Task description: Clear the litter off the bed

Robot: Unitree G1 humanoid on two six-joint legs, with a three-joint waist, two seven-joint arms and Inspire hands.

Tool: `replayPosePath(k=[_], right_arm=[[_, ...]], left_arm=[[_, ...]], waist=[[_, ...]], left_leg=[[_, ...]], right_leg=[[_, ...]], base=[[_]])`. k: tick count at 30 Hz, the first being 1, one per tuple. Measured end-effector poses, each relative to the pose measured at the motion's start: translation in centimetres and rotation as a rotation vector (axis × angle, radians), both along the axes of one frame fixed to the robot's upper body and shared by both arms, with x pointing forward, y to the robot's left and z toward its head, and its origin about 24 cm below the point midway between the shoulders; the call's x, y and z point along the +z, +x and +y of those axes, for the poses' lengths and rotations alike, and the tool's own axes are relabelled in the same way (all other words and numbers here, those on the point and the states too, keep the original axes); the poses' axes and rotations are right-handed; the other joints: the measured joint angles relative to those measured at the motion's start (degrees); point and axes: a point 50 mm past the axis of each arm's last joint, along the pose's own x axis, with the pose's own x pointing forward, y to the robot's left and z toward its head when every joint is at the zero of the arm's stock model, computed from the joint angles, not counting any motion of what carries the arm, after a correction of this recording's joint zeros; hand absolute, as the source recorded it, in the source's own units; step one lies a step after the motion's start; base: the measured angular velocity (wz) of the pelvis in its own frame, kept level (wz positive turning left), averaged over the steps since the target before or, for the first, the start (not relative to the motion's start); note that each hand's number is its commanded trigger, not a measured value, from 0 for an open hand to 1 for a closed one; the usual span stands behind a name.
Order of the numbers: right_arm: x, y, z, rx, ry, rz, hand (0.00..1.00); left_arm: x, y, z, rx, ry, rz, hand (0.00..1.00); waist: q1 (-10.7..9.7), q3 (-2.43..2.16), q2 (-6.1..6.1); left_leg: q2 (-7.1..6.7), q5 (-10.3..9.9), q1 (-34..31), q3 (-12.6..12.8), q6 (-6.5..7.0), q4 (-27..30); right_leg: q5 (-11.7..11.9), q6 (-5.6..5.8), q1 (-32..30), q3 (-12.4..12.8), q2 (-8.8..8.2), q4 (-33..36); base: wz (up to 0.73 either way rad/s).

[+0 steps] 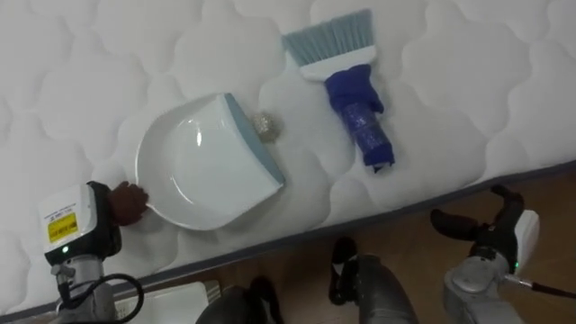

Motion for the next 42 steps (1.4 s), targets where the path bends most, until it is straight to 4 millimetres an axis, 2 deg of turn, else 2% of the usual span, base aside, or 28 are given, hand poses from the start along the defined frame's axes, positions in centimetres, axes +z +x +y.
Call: replayPosePath(k=[1,2,5,9,11,13,15,16,18,21,23,30,35,39,42], right_arm=[[0.3,0.3,0.1,-0.002,-0.001,-0.019,0.0],[0.5,0.4,0.2,-0.003,-0.002,-0.026,0.0],[1.1,0.8,0.4,-0.025,-0.015,-0.061,0.0],[2.0,1.2,1.0,-0.049,-0.034,-0.107,0.0],[3.9,2.2,1.5,-0.011,-0.106,-0.204,0.0],[9.7,5.5,2.9,0.099,-0.197,-0.508,0.0],[13.5,7.2,4.3,0.185,-0.27,-0.697,0.0],[14.9,7.7,4.9,0.228,-0.315,-0.775,0.0],[15.8,7.8,5.7,0.288,-0.371,-0.831,0.0],[14.7,7.1,6.1,0.35,-0.424,-0.8,0.0],[14.0,6.8,6.2,0.37,-0.425,-0.772,0.0],[13.5,6.9,6.9,0.464,-0.406,-0.727,0.0],[13.2,6.9,7.3,0.515,-0.388,-0.701,0.0],[12.4,6.7,7.4,0.54,-0.362,-0.66,0.0],[10.9,6.7,6.7,0.529,-0.323,-0.579,0.0]], left_arm=[[0.1,0.2,0.0,-0.001,0.002,-0.008,1.0],[0.2,0.2,0.0,-0.001,0.002,-0.01,1.0],[0.2,0.3,0.0,-0.003,0.001,-0.013,1.0],[-0.1,-0.2,0.3,0.011,0.005,0.011,1.0],[-0.1,-0.2,0.4,0.014,0.007,0.016,1.0],[-0.1,-0.2,0.3,0.014,0.01,0.01,1.0],[-0.1,-0.2,0.2,0.007,0.015,0.005,1.0],[-0.1,-0.1,0.1,-0.003,0.018,0.004,1.0],[-0.3,-0.5,0.1,-0.001,0.026,0.02,1.0],[-0.7,-1.1,0.3,0.002,0.038,0.045,1.0],[-0.7,-1.2,0.4,0.009,0.045,0.049,1.0],[-0.7,-1.1,0.4,0.011,0.049,0.05,1.0],[-0.7,-1.0,0.3,0.01,0.049,0.052,1.0],[-0.7,-1.0,0.4,0.019,0.057,0.059,1.0],[-0.7,-1.0,0.5,0.024,0.06,0.061,1.0]], waist=[[0.0,0.23,0.0],[0.0,0.26,-0.01],[0.0,0.31,-0.06],[-0.2,0.31,-0.06],[-0.3,0.32,-0.07],[-0.3,0.32,-0.08],[-0.3,0.26,-0.15],[-0.2,0.16,-0.43],[0.2,0.06,-0.63],[1.3,-0.27,-0.96],[1.5,-0.3,-0.95],[1.3,-0.35,-0.97],[1.3,-0.41,-0.96],[1.3,-0.45,-0.96],[1.3,-0.56,-1.14]], left_leg=[[0.17,-0.1,-0.6,0.0,-0.13,0.3],[0.15,-0.1,-0.9,0.0,-0.16,0.4],[0.15,0.1,-2.6,0.0,-0.09,1.2],[0.18,0.0,-3.3,-0.1,-0.27,1.7],[0.25,0.0,-3.5,-0.1,-0.27,2.1],[0.25,0.0,-3.5,-0.5,-0.34,2.4],[0.22,0.2,-2.7,-1.2,-0.63,2.3],[0.32,0.3,-1.8,-1.6,-0.79,2.3],[0.43,0.4,-0.2,-2.9,-1.04,1.7],[0.26,0.6,1.8,-4.2,-1.42,-0.2],[0.24,0.8,1.8,-4.7,-1.1,-0.2],[0.35,0.4,3.1,-4.7,-0.57,-0.8],[0.36,0.4,4.5,-4.6,-0.54,-1.2],[0.34,0.4,5.0,-4.3,-0.52,-1.3],[0.23,0.5,5.1,-4.3,-0.48,-1.3]], right_leg=[[0.1,0.13,-0.5,0.0,0.13,0.0],[0.1,0.19,-0.9,0.0,0.12,0.1],[0.5,-0.5,-2.6,0.0,-0.11,0.8],[0.3,-0.52,-3.2,-0.2,-0.29,1.3],[0.2,-0.5,-3.2,-0.4,-0.34,1.5],[0.2,-0.51,-2.9,-0.6,-0.51,1.7],[0.0,-0.94,-1.5,-1.6,-0.85,1.7],[-0.3,-1.23,-0.1,-2.5,-0.91,1.6],[-0.9,-1.1,2.5,-3.8,-0.8,0.9],[-0.9,-0.9,5.6,-5.3,-0.46,-1.3],[-0.9,-0.81,6.1,-6.1,-0.6,-1.6],[-0.6,0.11,7.5,-5.9,-0.52,-2.9],[-0.5,0.22,9.0,-6.0,-0.45,-3.5],[-0.5,0.22,9.3,-6.0,-0.53,-3.4],[-0.5,0.2,9.4,-6.1,-0.83,-3.2]], base=[[-0.05],[-0.04],[0.0],[0.02],[0.0],[0.06],[0.26],[0.36],[0.32],[0.14],[0.09],[-0.02],[0.0],[0.0],[0.0]])
